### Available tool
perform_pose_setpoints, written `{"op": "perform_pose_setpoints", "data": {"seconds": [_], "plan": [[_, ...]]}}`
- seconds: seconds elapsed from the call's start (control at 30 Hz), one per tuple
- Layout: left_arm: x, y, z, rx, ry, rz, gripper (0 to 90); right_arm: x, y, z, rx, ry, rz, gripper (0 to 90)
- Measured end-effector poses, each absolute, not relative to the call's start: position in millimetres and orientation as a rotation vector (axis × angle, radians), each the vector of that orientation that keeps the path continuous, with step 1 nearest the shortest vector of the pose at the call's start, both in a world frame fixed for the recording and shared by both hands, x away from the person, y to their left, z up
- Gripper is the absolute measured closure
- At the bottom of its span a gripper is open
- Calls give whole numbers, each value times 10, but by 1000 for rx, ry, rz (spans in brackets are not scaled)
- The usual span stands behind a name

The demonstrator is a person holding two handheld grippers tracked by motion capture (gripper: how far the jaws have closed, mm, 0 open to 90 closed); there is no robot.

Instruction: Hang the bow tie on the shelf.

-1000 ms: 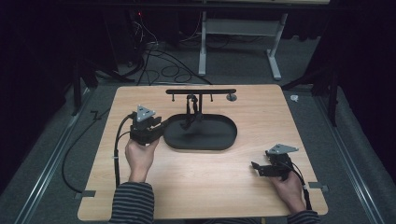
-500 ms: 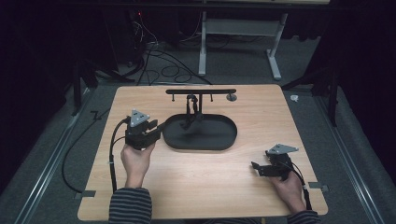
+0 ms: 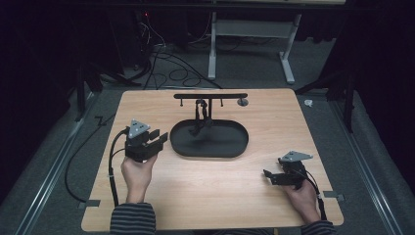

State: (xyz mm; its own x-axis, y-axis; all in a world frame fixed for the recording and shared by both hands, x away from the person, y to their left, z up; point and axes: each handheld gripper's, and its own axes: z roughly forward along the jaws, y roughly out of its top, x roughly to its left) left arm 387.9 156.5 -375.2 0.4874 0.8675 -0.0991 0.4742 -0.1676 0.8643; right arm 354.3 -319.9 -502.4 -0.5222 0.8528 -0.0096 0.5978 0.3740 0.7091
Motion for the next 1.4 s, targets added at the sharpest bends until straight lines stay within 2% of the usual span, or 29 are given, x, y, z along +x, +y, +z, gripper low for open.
{"op": "perform_pose_setpoints", "data": {"seconds": [1.4], "plan": [[3548, 1786, -4001, 1784, 1202, 520, 590, 3544, -3197, -5025, 1264, 2263, 934, 206]]}}
